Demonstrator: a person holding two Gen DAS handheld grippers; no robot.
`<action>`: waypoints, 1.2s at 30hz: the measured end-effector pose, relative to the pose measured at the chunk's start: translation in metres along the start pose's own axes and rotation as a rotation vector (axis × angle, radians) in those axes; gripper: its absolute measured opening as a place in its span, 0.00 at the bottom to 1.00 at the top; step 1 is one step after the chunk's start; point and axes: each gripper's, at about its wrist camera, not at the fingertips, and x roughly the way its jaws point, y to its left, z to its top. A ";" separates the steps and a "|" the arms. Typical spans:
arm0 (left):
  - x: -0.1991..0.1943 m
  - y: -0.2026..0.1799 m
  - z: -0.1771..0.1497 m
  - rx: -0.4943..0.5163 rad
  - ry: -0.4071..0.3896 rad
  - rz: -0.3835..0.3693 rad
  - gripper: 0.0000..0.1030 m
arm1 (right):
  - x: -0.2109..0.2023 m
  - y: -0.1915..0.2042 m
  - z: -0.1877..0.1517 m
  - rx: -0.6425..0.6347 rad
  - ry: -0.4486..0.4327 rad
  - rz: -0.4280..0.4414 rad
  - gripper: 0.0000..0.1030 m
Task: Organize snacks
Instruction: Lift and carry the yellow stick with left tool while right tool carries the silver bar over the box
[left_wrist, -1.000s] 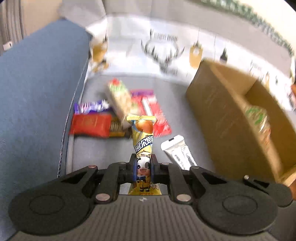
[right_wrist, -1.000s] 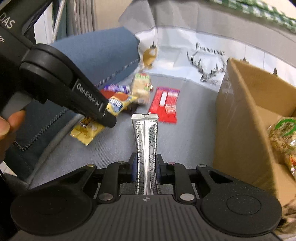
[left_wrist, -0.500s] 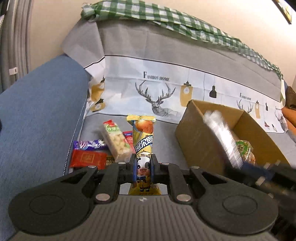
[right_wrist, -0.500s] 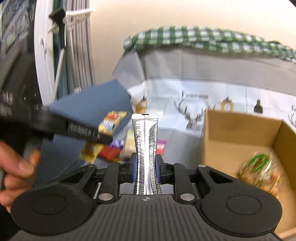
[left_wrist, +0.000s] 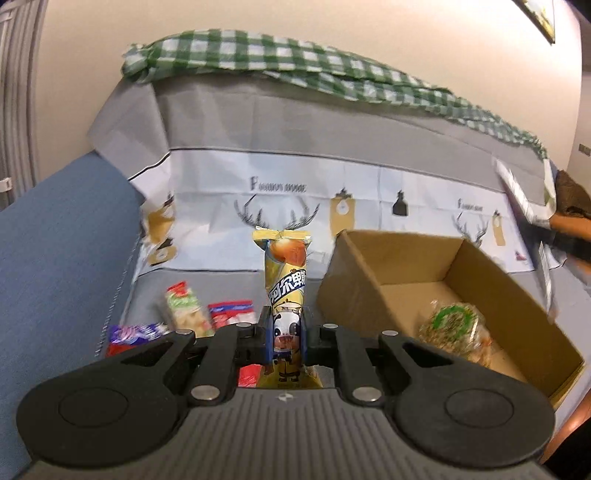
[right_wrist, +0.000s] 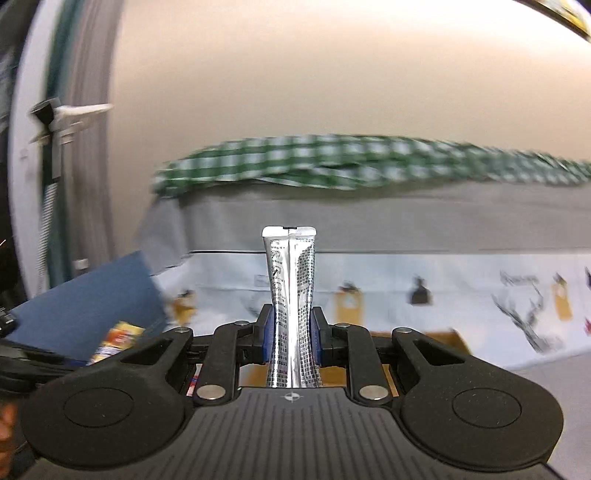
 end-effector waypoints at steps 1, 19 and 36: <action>0.001 -0.004 0.001 -0.003 -0.007 -0.008 0.14 | 0.002 -0.009 -0.004 0.023 0.023 -0.013 0.20; 0.047 -0.109 0.014 0.028 -0.071 -0.195 0.14 | -0.002 -0.063 -0.020 0.006 0.088 -0.110 0.20; 0.066 -0.137 0.014 0.034 -0.048 -0.272 0.14 | 0.003 -0.076 -0.026 0.022 0.128 -0.146 0.21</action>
